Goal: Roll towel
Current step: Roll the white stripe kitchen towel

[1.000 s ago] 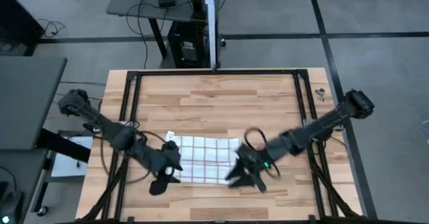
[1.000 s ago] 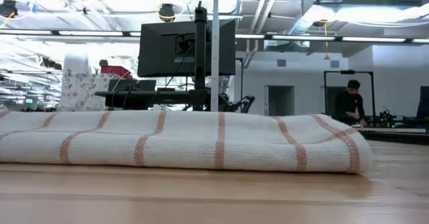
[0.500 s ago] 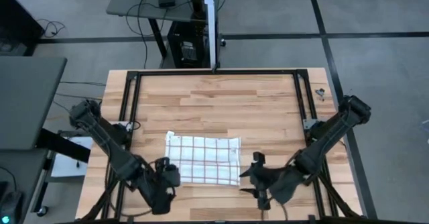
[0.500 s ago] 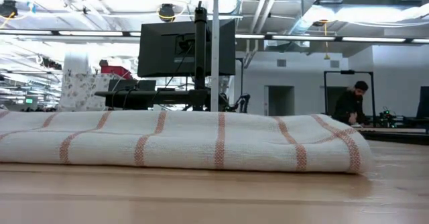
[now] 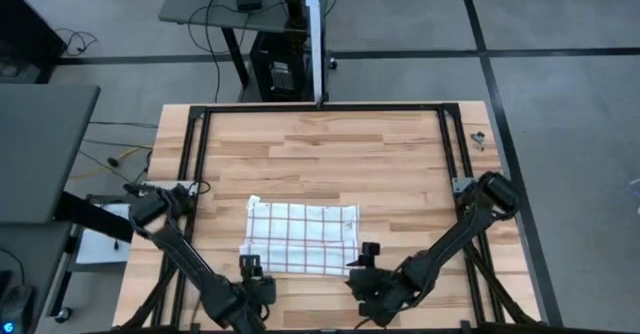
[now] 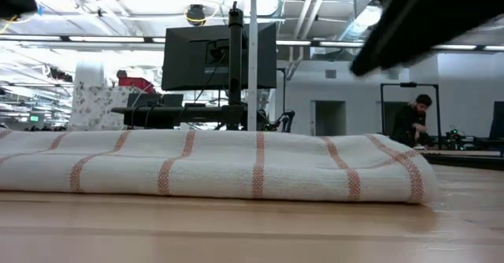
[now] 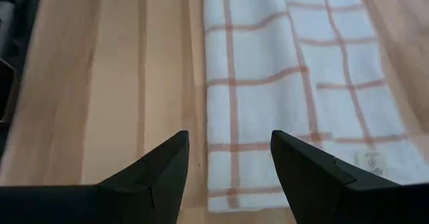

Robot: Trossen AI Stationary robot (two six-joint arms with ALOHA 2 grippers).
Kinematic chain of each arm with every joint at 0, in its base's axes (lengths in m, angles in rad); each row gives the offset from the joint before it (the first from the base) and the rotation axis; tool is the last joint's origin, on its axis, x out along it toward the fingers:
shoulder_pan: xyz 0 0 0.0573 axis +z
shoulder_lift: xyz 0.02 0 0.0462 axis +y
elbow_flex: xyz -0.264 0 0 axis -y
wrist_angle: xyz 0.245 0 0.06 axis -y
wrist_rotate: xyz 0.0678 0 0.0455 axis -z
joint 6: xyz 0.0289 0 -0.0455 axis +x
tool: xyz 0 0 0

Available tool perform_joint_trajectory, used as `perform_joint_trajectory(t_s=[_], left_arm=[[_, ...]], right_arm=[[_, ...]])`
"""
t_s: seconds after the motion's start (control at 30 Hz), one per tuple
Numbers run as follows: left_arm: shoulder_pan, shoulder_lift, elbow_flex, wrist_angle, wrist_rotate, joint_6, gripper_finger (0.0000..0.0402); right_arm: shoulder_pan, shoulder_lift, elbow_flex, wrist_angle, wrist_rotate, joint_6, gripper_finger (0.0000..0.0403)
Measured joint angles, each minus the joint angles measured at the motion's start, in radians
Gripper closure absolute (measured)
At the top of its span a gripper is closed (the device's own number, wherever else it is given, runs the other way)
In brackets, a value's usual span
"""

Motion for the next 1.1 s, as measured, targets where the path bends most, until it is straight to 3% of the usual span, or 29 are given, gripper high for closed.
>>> perform_joint_trajectory(t_s=[0.23,0.4,1.1], left_arm=[[0.010,0.065,0.006,-0.043,-0.028,-0.115,0.0162],[0.014,0.058,-0.002,-0.141,-0.124,-0.160,0.0162],[0.052,0.050,-0.110,-0.056,-0.167,-0.120,0.0162]], right_arm=[[0.015,0.006,0.000,0.006,0.001,0.074,0.0197],[0.027,0.006,0.000,0.010,0.001,0.074,0.0197],[-0.004,0.006,-0.019,0.029,-0.010,0.067,0.0197]])
